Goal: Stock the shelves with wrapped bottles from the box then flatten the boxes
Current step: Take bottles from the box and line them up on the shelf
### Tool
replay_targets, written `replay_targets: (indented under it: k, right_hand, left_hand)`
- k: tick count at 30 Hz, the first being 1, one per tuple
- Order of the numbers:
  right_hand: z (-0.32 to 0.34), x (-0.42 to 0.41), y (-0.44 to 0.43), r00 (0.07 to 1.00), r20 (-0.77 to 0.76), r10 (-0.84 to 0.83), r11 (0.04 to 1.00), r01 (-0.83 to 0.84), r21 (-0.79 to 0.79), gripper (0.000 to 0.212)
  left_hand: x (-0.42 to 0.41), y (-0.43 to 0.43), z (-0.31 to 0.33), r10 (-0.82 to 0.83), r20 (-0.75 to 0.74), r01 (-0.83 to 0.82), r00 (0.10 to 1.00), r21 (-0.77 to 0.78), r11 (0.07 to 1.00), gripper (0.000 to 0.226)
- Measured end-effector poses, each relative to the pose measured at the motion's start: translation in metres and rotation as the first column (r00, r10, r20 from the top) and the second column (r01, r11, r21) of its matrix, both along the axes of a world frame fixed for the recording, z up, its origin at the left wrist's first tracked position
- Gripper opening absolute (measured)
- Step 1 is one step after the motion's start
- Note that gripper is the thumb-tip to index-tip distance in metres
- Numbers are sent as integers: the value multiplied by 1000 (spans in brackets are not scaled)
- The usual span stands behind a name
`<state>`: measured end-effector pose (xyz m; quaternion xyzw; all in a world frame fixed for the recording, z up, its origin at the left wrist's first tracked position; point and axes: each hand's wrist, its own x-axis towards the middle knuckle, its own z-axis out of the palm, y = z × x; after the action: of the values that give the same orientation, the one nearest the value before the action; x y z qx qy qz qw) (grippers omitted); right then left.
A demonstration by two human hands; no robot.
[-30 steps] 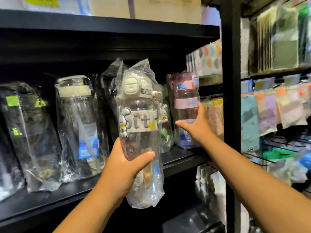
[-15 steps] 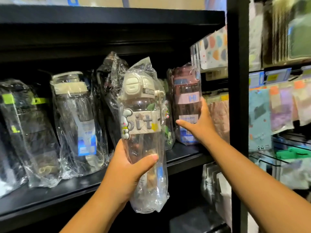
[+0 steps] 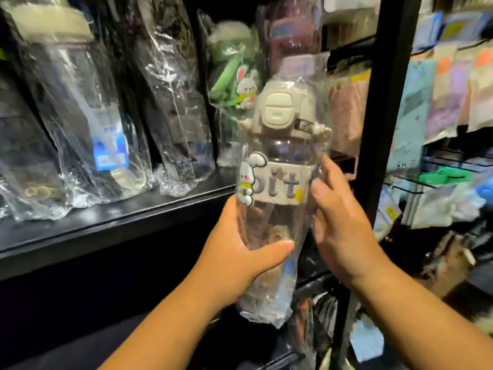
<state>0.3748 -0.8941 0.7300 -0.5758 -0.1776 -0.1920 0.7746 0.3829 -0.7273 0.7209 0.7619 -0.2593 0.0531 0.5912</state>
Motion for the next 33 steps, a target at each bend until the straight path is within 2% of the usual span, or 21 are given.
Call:
replay_targets:
  k: [3,6,9,12,14,16,18,20,26,29,33]
  right_hand:
    - [-18,-5,3,999,-39,-13,1000,12,-8,94]
    - [-38,-7,3,994,-76,-80,996,82,25,81]
    - [-59,-7,1,985,-115,-131,991,133,10,84]
    - [-75,-6,-5,977,-122,-177,984,173,-41,82]
    - [-86,-2,-7,971,-99,-217,973,207,-101,74]
    - [-99,4,-10,965,-69,-252,957,238,-163,74]
    - [-112,12,-12,955,-41,-292,935,277,-223,81]
    - [-125,21,-14,942,-12,-335,908,320,-272,86]
    - [-146,56,-13,880,13,-476,840,459,-289,91]
    - [-154,72,-12,862,-3,-507,824,484,-294,98]
    - [-164,79,-9,858,-59,-510,826,470,-312,111]
  left_hand:
    - [-1,-5,-24,-35,-38,37,999,32,999,77]
    - [-2,-12,-50,-54,-52,58,997,79,995,81]
    - [1,-15,-73,-96,-91,105,991,104,989,85]
    - [9,-13,-88,-157,-128,176,979,148,973,78]
    - [14,-8,-97,-138,-182,165,973,139,976,72]
    - [18,-2,-109,-90,-210,121,973,137,983,70]
    - [22,3,-122,-20,-182,57,983,203,977,69]
    - [27,7,-134,60,-127,-22,990,282,959,58]
    - [52,19,-174,239,17,-205,971,576,792,43]
    - [57,30,-196,266,50,-232,963,660,715,39]
    - [57,38,-214,218,149,-257,964,728,636,34]
